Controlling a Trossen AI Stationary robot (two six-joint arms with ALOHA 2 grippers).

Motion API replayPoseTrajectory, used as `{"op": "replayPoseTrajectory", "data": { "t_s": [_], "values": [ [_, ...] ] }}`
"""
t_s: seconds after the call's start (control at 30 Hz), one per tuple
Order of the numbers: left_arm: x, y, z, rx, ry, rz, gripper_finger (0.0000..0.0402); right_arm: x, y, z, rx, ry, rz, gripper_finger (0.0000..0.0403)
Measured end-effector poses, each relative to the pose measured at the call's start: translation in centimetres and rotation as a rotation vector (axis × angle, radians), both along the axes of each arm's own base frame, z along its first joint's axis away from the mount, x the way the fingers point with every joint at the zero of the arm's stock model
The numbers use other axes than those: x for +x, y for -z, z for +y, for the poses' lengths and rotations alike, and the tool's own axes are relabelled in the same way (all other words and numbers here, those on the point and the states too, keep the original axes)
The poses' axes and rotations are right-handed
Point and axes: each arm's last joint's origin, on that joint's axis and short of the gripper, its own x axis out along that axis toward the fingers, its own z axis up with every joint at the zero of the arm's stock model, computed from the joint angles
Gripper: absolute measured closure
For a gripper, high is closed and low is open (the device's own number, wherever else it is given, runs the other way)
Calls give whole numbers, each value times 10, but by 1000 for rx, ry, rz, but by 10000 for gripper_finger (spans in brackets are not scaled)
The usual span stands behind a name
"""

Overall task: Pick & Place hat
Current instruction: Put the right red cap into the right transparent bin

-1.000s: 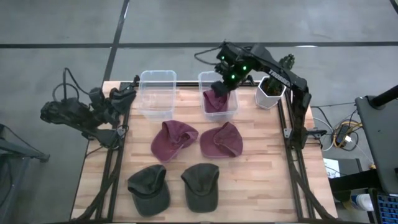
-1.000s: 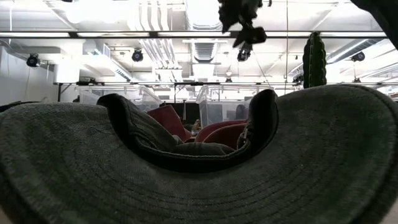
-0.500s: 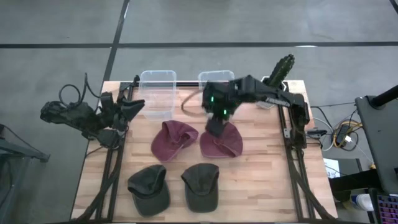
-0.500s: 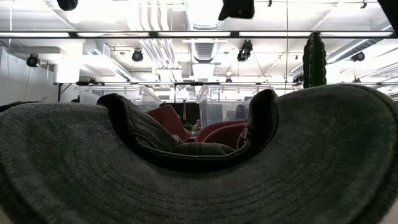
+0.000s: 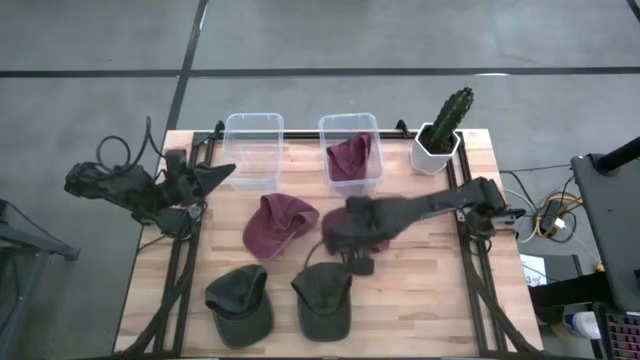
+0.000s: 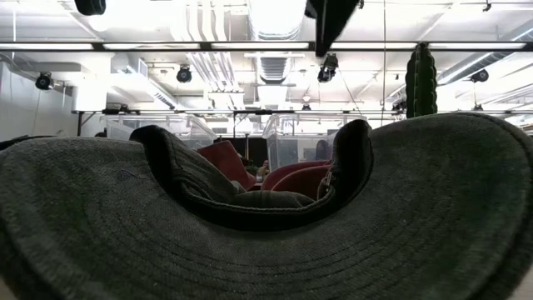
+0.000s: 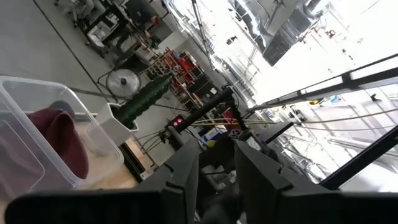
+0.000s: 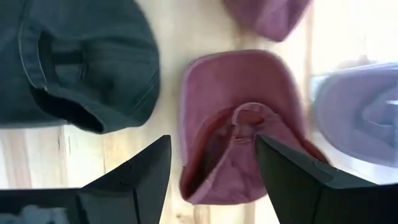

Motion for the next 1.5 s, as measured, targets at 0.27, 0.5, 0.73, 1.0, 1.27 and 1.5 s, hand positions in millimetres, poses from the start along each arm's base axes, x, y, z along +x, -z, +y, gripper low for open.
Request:
{"op": "replayPoseTrajectory", "data": {
  "t_s": [0.27,0.5,0.73,1.0,1.27,1.5],
  "values": [
    [1,0,0,-58,15,-19,303,-2,51,26,-6,-42,-1,179],
    [2,0,-3,-44,112,-21,303,0,89,26,12,-34,-51,179],
    [2,0,-5,-29,177,-20,303,-7,120,18,-72,-33,-34,179],
    [3,1,-6,-1,184,-9,303,-10,133,-1,-93,22,5,179],
    [3,1,-6,2,184,-2,303,-12,141,-12,-93,40,27,225],
    [3,1,-6,3,184,-2,303,-15,146,-14,-21,117,52,337]
  ]
}}
